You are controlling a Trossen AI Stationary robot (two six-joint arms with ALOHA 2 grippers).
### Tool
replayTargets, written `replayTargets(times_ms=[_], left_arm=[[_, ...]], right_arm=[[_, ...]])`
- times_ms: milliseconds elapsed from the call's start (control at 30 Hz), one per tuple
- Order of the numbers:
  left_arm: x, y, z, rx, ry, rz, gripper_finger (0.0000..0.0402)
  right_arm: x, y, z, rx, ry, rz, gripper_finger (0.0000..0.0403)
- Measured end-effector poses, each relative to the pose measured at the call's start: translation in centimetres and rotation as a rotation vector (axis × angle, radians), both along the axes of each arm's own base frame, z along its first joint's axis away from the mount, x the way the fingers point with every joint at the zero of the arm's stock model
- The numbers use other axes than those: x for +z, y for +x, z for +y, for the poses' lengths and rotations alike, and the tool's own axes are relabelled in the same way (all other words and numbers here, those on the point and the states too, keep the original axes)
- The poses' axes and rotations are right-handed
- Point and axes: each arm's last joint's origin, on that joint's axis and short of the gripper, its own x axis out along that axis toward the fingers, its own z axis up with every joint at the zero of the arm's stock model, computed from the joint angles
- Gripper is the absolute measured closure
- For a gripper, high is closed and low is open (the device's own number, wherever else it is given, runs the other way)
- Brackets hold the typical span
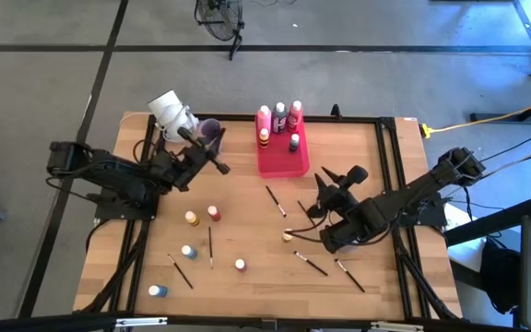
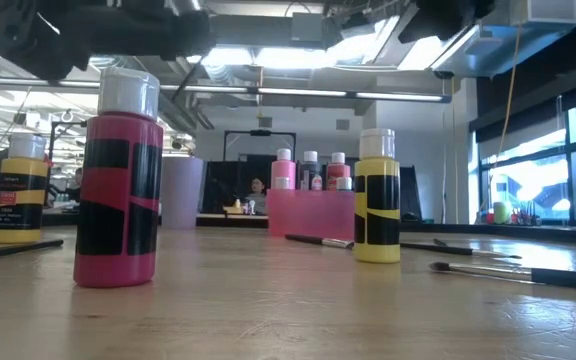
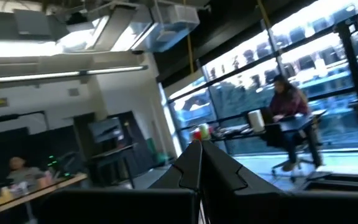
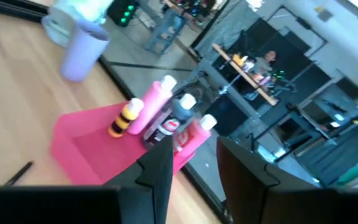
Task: Pick & Place Paint Supplies
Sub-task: Put the black paint brush into the purple cup
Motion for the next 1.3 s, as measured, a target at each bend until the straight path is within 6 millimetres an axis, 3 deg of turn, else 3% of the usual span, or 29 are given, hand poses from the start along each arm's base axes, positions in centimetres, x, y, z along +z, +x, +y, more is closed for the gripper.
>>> replayTargets(times_ms=[367,667,867,1300], left_arm=[[-1.1,-0.7,5.0,0.198,-0.008,0.042,0.0400],[-2.3,-1.8,8.9,0.341,-0.008,0.013,0.0400],[-3.4,-2.5,11.1,0.331,-0.027,-0.012,0.0400],[-6.0,-2.1,13.1,0.307,-0.102,0.018,0.0400]], right_arm=[[-1.1,0.7,-3.4,-0.131,0.004,0.028,0.0275],[-2.7,0.2,-4.3,-0.171,0.037,0.020,0.0275],[-2.6,0.5,-4.8,-0.195,0.043,-0.008,0.0275],[-2.5,1.7,-5.7,-0.207,0.039,-0.005,0.0275]])
